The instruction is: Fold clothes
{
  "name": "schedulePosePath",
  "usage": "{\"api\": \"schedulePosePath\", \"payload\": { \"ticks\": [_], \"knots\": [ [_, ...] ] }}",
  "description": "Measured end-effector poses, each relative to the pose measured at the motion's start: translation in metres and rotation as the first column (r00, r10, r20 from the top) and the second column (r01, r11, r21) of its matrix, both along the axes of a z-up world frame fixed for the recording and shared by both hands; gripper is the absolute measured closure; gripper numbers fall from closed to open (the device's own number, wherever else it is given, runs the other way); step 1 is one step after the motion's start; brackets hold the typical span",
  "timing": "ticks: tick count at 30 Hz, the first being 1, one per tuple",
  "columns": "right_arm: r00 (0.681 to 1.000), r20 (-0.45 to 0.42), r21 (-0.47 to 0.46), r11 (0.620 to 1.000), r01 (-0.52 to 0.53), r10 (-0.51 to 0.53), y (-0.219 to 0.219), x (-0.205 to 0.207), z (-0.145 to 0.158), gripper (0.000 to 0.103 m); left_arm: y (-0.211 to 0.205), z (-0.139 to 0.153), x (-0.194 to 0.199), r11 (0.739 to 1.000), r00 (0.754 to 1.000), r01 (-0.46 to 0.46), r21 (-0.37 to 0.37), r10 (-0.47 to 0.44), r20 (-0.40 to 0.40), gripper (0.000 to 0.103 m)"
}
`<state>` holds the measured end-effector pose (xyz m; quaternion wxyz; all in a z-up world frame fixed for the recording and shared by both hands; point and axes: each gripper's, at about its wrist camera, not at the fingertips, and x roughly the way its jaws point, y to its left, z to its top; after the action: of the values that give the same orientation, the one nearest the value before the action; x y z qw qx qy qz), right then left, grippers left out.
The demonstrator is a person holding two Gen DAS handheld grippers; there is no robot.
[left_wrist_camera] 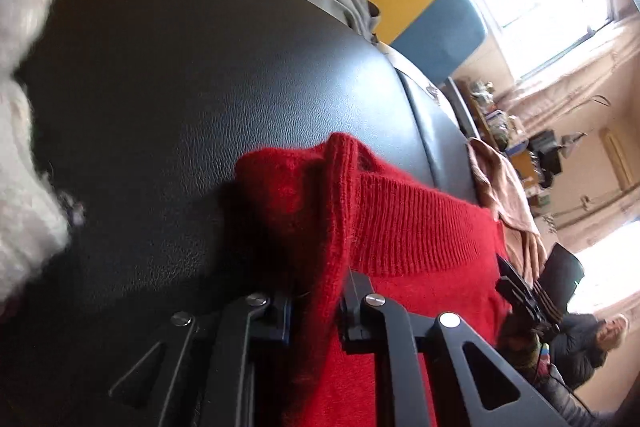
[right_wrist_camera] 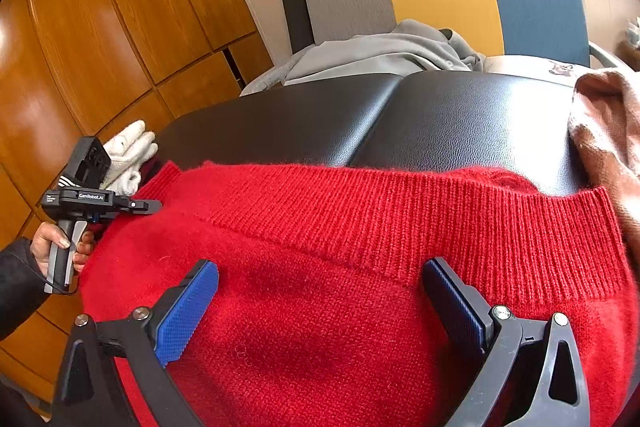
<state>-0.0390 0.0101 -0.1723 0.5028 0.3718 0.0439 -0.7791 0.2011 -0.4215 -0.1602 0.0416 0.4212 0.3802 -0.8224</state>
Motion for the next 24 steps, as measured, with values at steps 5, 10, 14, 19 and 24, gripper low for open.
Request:
{"api": "schedulePosePath", "payload": {
  "ticks": [5, 10, 14, 19, 24],
  "knots": [
    [0.978, 0.114, 0.043, 0.983, -0.18, 0.175, 0.006, -0.001, 0.02, 0.0, -0.012, 0.033, 0.003, 0.999, 0.999, -0.027, -0.031, 0.026, -0.022, 0.09],
    [0.939, 0.136, 0.114, 0.937, -0.331, 0.316, 0.034, -0.001, 0.041, 0.0, -0.018, 0.069, -0.005, 0.993, 1.0, 0.006, -0.122, -0.005, 0.004, 0.09],
    [0.91, 0.144, 0.215, 0.886, -0.412, 0.388, 0.038, -0.004, 0.037, 0.0, -0.022, 0.09, -0.016, 0.99, 1.0, 0.022, -0.14, -0.02, 0.017, 0.09],
    [0.913, 0.103, 0.362, 0.84, -0.404, 0.394, 0.04, -0.011, 0.01, 0.0, -0.016, 0.11, -0.013, 0.995, 1.0, 0.025, -0.101, -0.025, 0.003, 0.09],
    [0.93, -0.018, 0.379, 0.863, -0.333, 0.367, 0.042, 0.006, -0.004, 0.0, 0.012, 0.127, -0.01, 0.996, 0.992, 0.044, 0.074, -0.035, -0.117, 0.09]
  ]
}}
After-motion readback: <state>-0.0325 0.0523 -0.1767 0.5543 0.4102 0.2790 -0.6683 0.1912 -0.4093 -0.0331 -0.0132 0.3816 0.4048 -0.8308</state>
